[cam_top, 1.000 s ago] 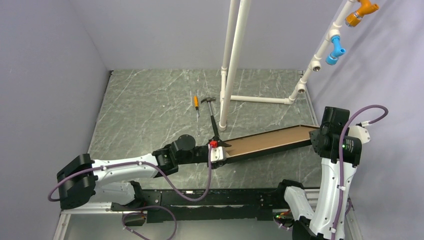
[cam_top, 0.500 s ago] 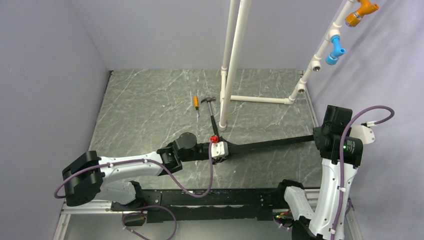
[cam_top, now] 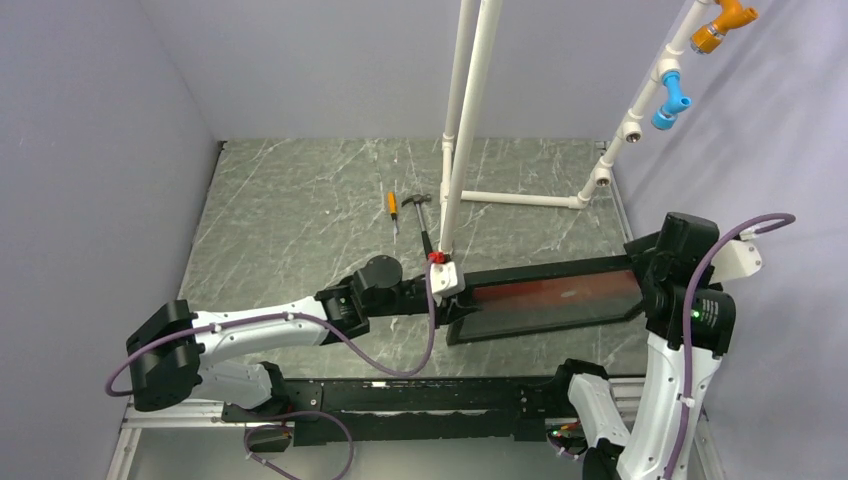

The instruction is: Take the photo out of the frame

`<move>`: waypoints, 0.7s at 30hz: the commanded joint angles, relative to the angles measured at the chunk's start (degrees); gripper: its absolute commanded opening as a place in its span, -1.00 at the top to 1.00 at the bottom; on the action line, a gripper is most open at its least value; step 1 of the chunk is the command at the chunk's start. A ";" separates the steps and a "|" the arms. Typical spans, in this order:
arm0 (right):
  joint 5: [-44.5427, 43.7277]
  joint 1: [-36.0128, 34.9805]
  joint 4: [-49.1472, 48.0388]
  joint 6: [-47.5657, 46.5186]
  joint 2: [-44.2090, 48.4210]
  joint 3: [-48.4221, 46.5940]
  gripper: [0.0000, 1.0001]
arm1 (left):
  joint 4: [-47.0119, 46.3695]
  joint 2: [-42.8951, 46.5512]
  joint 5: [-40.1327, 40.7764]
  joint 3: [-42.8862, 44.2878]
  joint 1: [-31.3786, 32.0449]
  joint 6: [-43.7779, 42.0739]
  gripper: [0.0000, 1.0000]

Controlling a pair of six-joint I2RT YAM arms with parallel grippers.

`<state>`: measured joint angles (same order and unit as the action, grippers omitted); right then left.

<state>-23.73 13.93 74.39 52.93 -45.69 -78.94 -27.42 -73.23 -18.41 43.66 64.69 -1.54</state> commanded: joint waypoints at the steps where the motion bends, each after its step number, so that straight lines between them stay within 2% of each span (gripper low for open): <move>1: 1.63 -0.27 -0.41 -14.53 -0.33 -7.20 -0.42 | 9.58 -1.92 0.38 6.50 -1.03 15.07 1.00; 3: 3.13 -0.23 -2.24 -18.26 -0.33 -8.54 -0.60 | 13.06 -3.78 0.29 9.08 -1.88 18.90 1.00; 5: 5.73 -0.22 -5.27 -21.63 0.33 -8.62 -0.97 | 16.91 -5.49 0.16 11.67 -3.03 21.14 1.00; 8: 8.46 -0.23 -7.57 -25.99 -0.07 -9.23 -1.00 | 17.42 -8.11 -1.43 12.86 -5.51 24.65 1.00; 15: 9.90 -0.26 -10.41 -29.46 0.43 -8.70 -0.99 | 15.77 -16.78 -16.25 16.06 -13.07 33.55 1.00; 21: 9.36 -0.25 -11.05 -30.25 0.35 -6.58 -0.99 | 15.14 -22.81 -25.46 17.71 -15.98 37.31 1.00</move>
<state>-14.59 13.82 66.50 25.12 -45.63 -86.91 -14.85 -93.19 -33.71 60.31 48.99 33.10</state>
